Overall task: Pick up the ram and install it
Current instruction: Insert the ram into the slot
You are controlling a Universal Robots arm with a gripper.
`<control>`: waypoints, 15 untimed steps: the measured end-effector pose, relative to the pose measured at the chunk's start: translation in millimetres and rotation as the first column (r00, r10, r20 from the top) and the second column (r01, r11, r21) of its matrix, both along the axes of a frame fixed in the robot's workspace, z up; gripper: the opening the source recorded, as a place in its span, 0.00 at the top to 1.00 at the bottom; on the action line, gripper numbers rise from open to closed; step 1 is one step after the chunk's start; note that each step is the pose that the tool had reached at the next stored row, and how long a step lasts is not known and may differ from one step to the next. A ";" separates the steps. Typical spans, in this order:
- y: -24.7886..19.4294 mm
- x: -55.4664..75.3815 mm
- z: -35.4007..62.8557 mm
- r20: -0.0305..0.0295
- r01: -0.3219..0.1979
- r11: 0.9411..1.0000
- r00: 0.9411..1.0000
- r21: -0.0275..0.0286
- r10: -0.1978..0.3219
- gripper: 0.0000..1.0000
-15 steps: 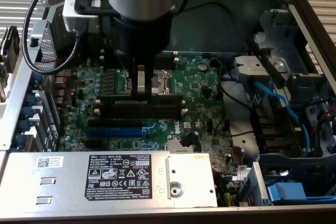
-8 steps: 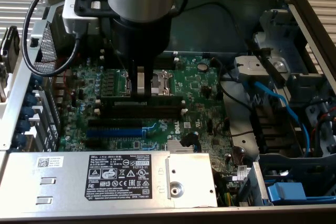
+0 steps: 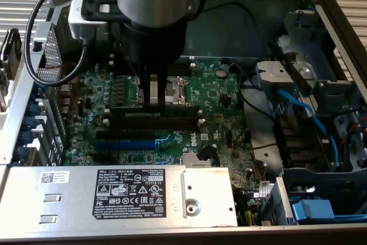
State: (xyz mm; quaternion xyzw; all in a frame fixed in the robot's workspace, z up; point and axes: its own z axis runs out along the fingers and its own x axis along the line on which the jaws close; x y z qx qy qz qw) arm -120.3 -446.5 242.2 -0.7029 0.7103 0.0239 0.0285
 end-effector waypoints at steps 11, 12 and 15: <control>-1.3 -1.0 -1.7 -0.003 0.000 1.000 1.000 0.001 0.000 0.88; -1.3 -1.1 -1.8 -0.003 0.000 1.000 1.000 0.001 0.000 0.88; -2.0 -0.6 -1.8 -0.004 0.000 1.000 1.000 0.002 0.000 0.88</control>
